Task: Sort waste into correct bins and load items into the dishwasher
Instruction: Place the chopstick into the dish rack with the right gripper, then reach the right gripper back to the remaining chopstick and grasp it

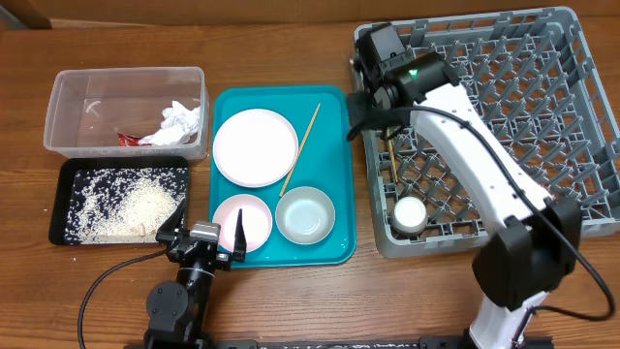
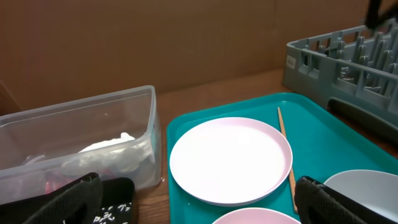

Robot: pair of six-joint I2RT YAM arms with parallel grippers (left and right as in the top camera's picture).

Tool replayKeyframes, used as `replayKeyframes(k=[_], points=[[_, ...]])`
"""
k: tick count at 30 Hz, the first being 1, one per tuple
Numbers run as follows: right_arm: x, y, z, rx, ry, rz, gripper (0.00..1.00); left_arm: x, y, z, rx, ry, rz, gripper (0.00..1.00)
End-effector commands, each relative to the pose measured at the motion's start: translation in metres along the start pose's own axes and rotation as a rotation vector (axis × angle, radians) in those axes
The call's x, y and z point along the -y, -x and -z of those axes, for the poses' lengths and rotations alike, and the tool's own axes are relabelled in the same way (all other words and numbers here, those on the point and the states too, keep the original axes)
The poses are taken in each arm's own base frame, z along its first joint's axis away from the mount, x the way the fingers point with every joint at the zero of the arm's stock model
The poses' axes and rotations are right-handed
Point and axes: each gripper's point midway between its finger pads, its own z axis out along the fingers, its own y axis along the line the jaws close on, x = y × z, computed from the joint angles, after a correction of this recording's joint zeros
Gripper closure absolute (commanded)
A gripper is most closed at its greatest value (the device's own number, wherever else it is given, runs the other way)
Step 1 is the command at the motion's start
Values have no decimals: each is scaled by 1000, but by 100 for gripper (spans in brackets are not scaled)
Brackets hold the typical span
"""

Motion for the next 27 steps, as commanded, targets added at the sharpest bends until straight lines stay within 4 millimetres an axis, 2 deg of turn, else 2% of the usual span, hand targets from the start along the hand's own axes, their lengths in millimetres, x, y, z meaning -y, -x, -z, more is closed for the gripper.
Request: replayKeyframes(k=[1,4,6,7,10,12,19,23,27], points=[[-53,17,33,76,217,-182,44,-3,0,0,4,14,-18,0],[-70,17,14,76,232,-248,48,-3,0,0,4,14,-18,0],[-80,14,-7,73,200,-253,48,-3,0,0,4,14,-18,0],[-79,11,-30,82,118,-236,48,-3,0,0,4,14,-18,0],[-60,8,-65,101,-49,-263,47,-3,0,0,4,14,-18,0],[-52,7,-84,100,-97,-286,45,-3,0,0,4,14,-18,0],[-54,4,-158,80,-81,-297,48,-3,0,0,4,14,-18,0],[-58,7,-174,96,-67,-296,48,-3,0,0,4,14,-18,0],[-57,5,-178,91,-70,-295,48,-3,0,0,4,14,-18,0]])
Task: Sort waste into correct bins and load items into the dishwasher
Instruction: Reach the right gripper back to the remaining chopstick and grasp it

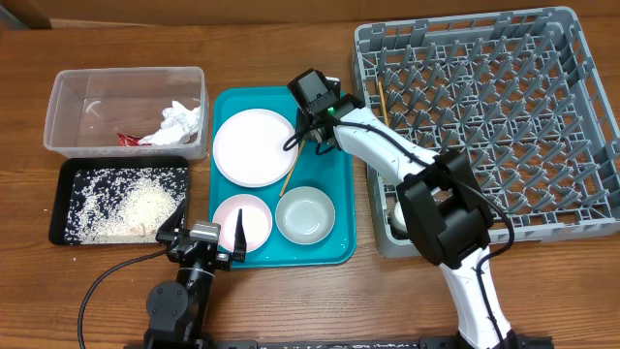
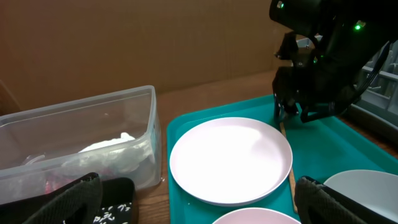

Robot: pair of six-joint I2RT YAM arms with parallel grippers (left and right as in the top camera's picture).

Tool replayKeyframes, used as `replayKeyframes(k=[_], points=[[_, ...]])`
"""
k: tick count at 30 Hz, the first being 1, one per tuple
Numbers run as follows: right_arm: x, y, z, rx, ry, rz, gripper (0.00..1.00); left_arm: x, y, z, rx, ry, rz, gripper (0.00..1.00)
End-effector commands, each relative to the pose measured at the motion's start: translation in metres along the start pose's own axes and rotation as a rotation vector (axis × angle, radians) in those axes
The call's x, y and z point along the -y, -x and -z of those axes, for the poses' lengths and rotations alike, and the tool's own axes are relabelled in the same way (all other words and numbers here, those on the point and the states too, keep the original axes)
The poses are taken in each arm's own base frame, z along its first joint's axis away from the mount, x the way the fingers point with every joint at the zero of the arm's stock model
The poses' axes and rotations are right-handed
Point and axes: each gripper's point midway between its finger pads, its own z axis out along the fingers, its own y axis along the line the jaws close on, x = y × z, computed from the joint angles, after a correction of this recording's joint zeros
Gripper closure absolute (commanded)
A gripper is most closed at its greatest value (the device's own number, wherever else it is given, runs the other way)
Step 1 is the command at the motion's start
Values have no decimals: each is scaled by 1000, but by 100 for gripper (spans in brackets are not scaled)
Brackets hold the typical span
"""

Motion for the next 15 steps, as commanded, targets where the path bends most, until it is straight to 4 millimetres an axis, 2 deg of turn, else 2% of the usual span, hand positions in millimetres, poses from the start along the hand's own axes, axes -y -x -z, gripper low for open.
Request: replayKeyframes(k=[1,5,11,15], points=[[3,-6,-6,-10,-22,0,50,-3,0,0,4,14,-18,0],[14,-20,-7,-62,-63,9,54,-3,0,0,4,14,-18,0],[31,-44,-19,-113,-103,18,54,-3,0,0,4,14,-18,0],[32,-41,-13,-118,-109,16,57,-3,0,0,4,14,-18,0]])
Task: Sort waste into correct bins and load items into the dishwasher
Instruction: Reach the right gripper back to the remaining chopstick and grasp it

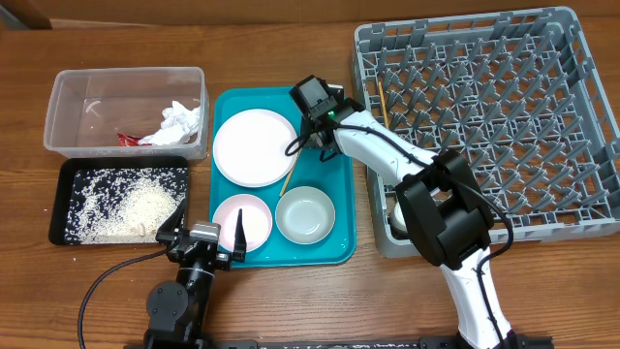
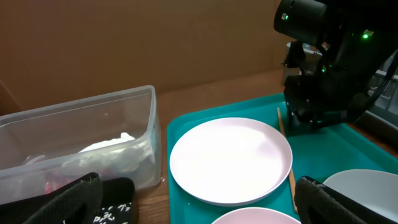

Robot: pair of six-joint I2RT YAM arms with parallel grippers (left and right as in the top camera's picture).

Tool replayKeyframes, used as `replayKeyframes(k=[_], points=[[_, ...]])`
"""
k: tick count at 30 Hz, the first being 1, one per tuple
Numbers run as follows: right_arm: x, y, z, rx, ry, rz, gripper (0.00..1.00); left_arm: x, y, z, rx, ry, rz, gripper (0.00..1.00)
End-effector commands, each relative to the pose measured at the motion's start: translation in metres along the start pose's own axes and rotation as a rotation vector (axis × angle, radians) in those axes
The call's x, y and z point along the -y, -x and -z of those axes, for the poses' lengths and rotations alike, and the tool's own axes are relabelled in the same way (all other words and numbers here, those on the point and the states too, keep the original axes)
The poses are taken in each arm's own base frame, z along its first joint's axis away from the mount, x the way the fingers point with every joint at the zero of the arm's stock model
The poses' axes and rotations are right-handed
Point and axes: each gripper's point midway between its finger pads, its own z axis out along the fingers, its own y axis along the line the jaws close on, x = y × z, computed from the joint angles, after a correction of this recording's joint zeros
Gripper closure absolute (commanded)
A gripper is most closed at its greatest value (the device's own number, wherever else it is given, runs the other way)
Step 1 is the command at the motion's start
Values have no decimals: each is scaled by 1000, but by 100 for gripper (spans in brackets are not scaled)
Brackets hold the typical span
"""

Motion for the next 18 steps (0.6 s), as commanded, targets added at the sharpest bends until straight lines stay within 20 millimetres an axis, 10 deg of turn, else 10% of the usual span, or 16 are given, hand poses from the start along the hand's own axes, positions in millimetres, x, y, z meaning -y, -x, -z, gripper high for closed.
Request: replayKeyframes(k=[1,9,18], points=[[12,-19,-8,-68,-37,6,57,-3,0,0,4,14,-18,0],[-11,12,31,5,50,-2,56,-3,0,0,4,14,-18,0],[-25,12,12,17,111,-5,51,-3,0,0,4,14,-18,0]])
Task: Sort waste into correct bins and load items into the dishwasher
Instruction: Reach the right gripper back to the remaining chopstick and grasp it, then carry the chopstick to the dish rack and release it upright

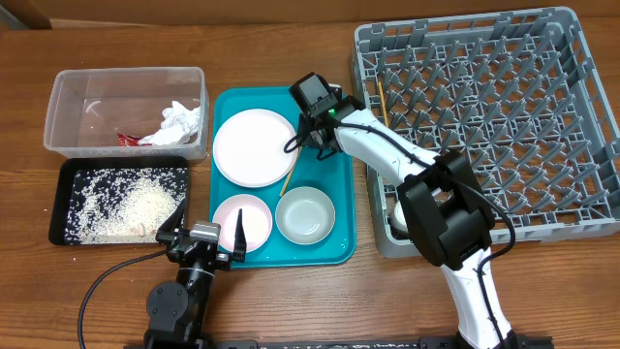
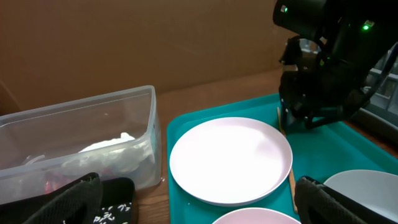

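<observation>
A wooden chopstick [image 1: 288, 176] lies slanted on the teal tray [image 1: 339, 174], between the white plate [image 1: 255, 147] and the tray's right side. My right gripper [image 1: 308, 136] is down on the chopstick's upper part; its dark fingers [image 2: 291, 115] reach the tray beside the plate, and their gap is hidden. A pink plate [image 1: 241, 221] and a pale bowl [image 1: 304, 215] sit at the tray's front. A second chopstick [image 1: 382, 101] lies in the grey dish rack [image 1: 542, 29]. Low at the table's front edge, my left gripper [image 2: 199, 202] is open and holds nothing.
A clear bin [image 1: 58, 97] holding crumpled paper and a red wrapper stands at the far left. In front of it lies a black tray [image 1: 68, 174] of rice. A white cup [image 1: 399, 215] sits in the rack's near left corner, partly behind the right arm.
The right gripper stays at the chopstick's upper part and has shifted only slightly. The chopstick still lies on the tray. The left arm has not moved.
The right gripper was first over the rack's left edge, where a chopstick now lies. Then it was over the tray at the second chopstick's upper end. Then it stood lower on that chopstick and remains there now. The left gripper stayed open throughout.
</observation>
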Robot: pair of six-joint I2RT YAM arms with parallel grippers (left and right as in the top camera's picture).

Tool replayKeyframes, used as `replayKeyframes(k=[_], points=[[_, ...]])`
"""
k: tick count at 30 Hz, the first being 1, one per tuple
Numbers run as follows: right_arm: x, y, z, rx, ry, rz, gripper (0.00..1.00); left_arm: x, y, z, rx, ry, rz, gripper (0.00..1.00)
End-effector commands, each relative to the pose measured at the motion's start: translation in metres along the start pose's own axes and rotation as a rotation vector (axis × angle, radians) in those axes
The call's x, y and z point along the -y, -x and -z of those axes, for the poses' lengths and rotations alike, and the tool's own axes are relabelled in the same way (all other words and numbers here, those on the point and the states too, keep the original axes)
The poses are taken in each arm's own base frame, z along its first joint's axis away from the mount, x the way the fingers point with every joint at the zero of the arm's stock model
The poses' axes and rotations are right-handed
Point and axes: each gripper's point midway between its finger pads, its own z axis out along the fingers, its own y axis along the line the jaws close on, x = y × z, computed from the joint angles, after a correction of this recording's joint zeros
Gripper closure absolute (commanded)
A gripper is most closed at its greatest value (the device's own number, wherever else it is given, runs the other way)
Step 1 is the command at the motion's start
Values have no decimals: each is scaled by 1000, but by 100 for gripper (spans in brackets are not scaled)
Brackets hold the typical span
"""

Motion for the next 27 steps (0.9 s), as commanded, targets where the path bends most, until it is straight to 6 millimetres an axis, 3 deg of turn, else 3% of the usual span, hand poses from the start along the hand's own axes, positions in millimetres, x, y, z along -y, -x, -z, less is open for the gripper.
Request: replayKeyframes(k=[1,7,12,15,19,27], points=[[-9,5,-1,17,31,3,51,-3,0,0,4,14,-18,0],[4,-16,-29,-46,-20,10,53,-3,0,0,4,14,-18,0],[21,-31,-29,-107,-93,21,80,-3,0,0,4,14,-18,0],[23,-27,-14,-115,-112,20,86,-3,0,0,4,14,-18,0],[18,-11,24,-105,-103,23,96,-3,0,0,4,14,-18,0],[-8,26,98,16,6,132,96,-3,0,0,4,14,-18,0]])
